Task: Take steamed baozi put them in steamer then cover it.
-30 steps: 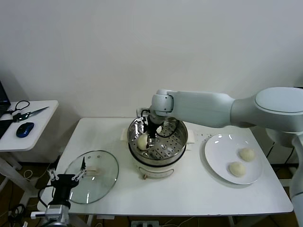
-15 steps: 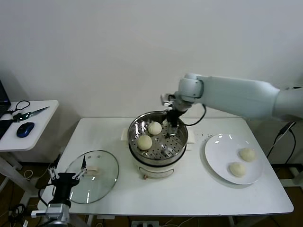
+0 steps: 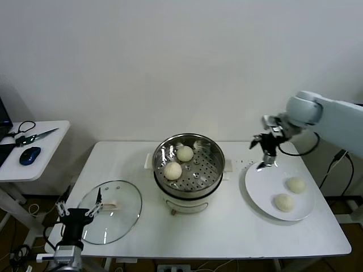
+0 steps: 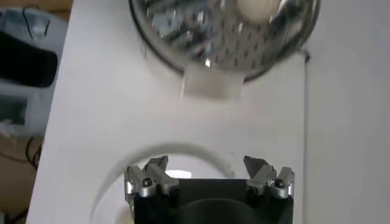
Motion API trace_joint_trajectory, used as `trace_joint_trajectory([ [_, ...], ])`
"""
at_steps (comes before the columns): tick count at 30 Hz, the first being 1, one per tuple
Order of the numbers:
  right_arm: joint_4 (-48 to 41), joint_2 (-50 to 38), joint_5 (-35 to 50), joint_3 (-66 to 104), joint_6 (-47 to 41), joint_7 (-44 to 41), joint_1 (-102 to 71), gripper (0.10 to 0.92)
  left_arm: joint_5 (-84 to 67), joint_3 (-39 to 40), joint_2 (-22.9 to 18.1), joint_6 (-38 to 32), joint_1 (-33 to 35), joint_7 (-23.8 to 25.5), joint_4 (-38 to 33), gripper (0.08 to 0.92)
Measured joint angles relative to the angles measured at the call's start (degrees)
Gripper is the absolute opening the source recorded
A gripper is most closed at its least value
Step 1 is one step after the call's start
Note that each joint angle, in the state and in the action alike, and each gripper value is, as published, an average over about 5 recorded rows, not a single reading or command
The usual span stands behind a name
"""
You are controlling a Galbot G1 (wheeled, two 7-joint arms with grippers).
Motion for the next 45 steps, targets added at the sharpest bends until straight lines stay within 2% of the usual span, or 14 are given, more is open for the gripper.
trace_joint_trajectory([
  [9,-2.52,-4.75,-10.95,9.43,3.81,-1.14,-13.03,0.823,0.73,0.00,-0.38,0.42,0.17,-0.16,-0.22,0.823],
  [20,-6.29,-4.81,-19.48,18.18,6.26,-1.28,-25.85,0.823,0.93,-0.07,-0.43,0.50,0.58,-0.26,-0.20,0.823],
  [39,-13.46,2.12,-24.25,23.82,8.55,-2.10,-32.68,0.821,1.88,0.04,-0.06,0.88,0.45,-0.33,0.26,0.823],
  [45,-14.62,2.40,-24.58,24.48,9.45,-2.95,-33.16,0.780,2.13,0.21,0.04,1.01,0.40,-0.35,0.16,0.823],
])
